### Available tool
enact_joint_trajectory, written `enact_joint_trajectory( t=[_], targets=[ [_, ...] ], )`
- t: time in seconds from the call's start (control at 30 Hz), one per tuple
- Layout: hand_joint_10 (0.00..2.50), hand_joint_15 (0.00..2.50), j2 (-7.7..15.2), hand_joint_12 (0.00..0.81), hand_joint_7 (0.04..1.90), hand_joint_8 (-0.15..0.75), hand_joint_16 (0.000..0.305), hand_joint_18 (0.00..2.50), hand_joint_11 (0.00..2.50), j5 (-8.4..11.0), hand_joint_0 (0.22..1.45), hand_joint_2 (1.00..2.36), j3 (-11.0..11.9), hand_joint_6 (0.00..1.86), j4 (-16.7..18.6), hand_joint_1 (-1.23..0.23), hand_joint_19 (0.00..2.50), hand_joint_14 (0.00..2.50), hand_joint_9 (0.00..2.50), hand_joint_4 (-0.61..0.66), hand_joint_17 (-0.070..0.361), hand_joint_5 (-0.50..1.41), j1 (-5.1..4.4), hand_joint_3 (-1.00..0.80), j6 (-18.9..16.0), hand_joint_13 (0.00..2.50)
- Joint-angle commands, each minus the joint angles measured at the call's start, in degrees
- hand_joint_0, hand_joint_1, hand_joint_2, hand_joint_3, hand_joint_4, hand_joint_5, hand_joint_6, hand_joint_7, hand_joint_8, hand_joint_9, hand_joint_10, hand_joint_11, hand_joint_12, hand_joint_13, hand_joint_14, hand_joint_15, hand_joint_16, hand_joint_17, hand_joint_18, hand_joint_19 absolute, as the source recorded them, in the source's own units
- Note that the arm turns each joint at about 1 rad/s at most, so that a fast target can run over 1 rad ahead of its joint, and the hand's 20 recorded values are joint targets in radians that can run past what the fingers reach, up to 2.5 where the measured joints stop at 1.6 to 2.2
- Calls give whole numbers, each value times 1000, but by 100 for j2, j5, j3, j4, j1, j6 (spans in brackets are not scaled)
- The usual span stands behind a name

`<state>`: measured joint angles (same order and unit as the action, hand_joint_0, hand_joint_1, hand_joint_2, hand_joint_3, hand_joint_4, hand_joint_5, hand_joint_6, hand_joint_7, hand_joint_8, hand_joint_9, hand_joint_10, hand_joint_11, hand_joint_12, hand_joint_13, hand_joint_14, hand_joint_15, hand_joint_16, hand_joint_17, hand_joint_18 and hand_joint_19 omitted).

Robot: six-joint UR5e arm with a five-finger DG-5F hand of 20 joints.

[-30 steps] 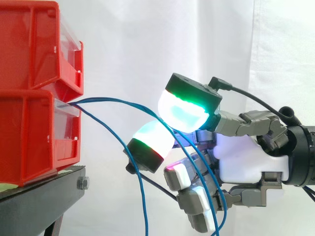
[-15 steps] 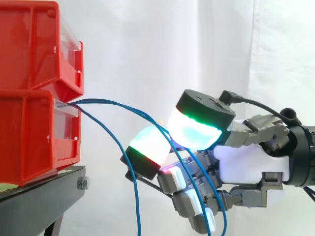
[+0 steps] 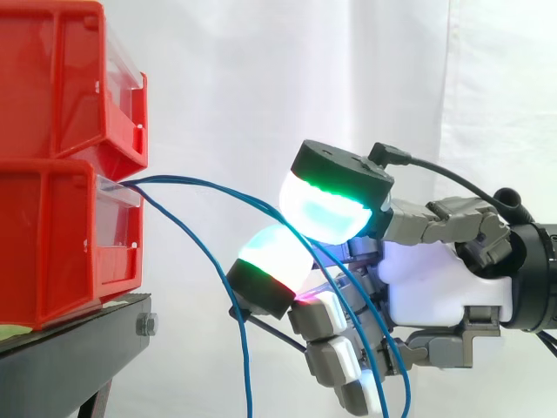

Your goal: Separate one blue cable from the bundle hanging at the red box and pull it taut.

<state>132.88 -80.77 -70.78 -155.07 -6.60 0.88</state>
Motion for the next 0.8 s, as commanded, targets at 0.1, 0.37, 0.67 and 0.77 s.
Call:
enact_joint_trajectory(
  t=[0.1, 0.37, 0.67, 0.77],
  targets=[
    [14, 686, 1, 385, 1003, 360, 45, 1056, 976, 0, 764, 1013, 3, 953, -14, -904, 719, 21, 970, 65, 102, -204, 1, -290, 18, 1096],
    [15, 700, 1, 381, 1018, 368, 44, 1101, 1020, 0, 767, 1000, 3, 931, -357, -914, 702, 24, 1074, 95, 98, -183, 36, -500, 26, 1149],
    [17, 726, -8, 379, 1184, 368, 43, 1111, 996, 0, 612, 1000, -6, 915, -418, -842, 747, 24, 1181, 50, 96, -109, 45, -500, 26, 1187],
    [17, 735, -8, 376, 1219, 365, 43, 1124, 960, -17, 572, 1000, 3, 902, -418, -736, 757, 24, 1223, 0, 96, -90, 54, -500, 26, 1208]
  ],
)
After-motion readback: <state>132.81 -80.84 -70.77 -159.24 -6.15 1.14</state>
